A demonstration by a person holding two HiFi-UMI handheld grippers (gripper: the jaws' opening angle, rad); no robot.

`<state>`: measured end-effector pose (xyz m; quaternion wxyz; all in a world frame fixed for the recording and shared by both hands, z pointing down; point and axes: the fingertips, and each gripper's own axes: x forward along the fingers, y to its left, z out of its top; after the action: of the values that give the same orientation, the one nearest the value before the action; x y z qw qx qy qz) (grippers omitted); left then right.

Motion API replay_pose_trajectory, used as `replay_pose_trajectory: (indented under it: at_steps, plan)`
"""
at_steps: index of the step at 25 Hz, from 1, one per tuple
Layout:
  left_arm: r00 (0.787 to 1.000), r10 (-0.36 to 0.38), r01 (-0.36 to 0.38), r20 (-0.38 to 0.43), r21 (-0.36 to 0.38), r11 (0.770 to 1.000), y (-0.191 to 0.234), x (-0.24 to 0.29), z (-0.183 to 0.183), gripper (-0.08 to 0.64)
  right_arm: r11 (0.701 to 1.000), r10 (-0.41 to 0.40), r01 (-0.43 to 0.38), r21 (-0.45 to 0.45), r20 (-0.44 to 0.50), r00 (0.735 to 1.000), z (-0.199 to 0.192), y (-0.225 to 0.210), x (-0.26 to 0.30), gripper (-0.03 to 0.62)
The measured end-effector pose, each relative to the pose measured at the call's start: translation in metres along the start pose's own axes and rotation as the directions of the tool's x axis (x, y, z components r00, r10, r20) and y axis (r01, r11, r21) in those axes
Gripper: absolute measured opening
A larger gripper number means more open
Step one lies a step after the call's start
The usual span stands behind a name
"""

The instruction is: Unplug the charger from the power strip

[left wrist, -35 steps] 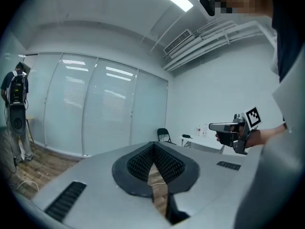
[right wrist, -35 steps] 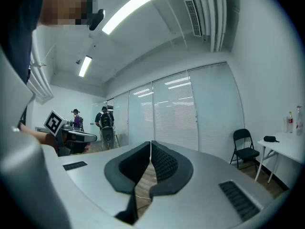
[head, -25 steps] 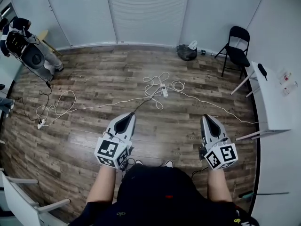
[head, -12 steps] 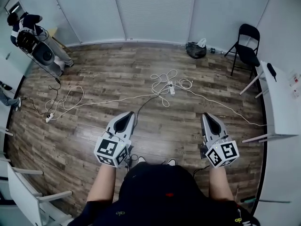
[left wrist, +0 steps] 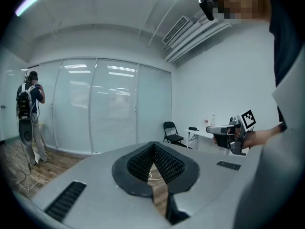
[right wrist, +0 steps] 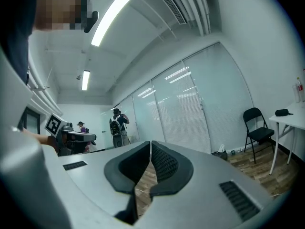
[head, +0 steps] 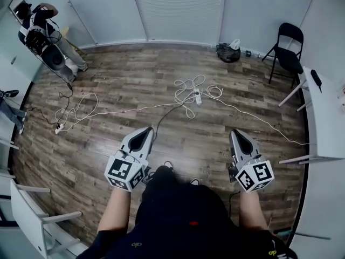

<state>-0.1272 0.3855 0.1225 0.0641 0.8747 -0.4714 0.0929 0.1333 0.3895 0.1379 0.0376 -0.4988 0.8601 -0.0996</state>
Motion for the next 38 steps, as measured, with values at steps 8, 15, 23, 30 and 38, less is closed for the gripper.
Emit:
replay_pose_trajectory:
  at_steps: [8,15,23,30,38]
  plan:
    - [0.999,-0.034,0.034,-0.014,-0.040,0.999,0.009,0.055,-0.015,0.018,0.999,-0.050,0.050,0.007,-0.037,0.998,-0.013,-0.033,0.015,0.028]
    - [0.995,-0.095,0.095,-0.015,0.001,0.996,0.029,0.129,-0.009,0.018,0.992,-0.129,0.130,0.004,-0.065,0.989,-0.015,-0.080,0.055,0.028]
    - [0.992,-0.113,0.110,-0.055,-0.050,0.993,0.127,0.198,-0.012,0.018,0.991,-0.137,0.137,-0.011,-0.132,0.982,-0.015,-0.090,0.175,0.028]
    - [0.989,-0.129,0.125,-0.076,-0.055,0.991,0.235,0.254,-0.005,0.018,0.991,-0.128,0.123,-0.045,-0.169,0.977,-0.002,-0.086,0.299,0.028]
    - [0.990,-0.108,0.101,-0.089,-0.087,0.991,0.316,0.293,-0.004,0.018,0.990,-0.127,0.110,-0.091,-0.198,0.972,0.007,-0.089,0.378,0.029]
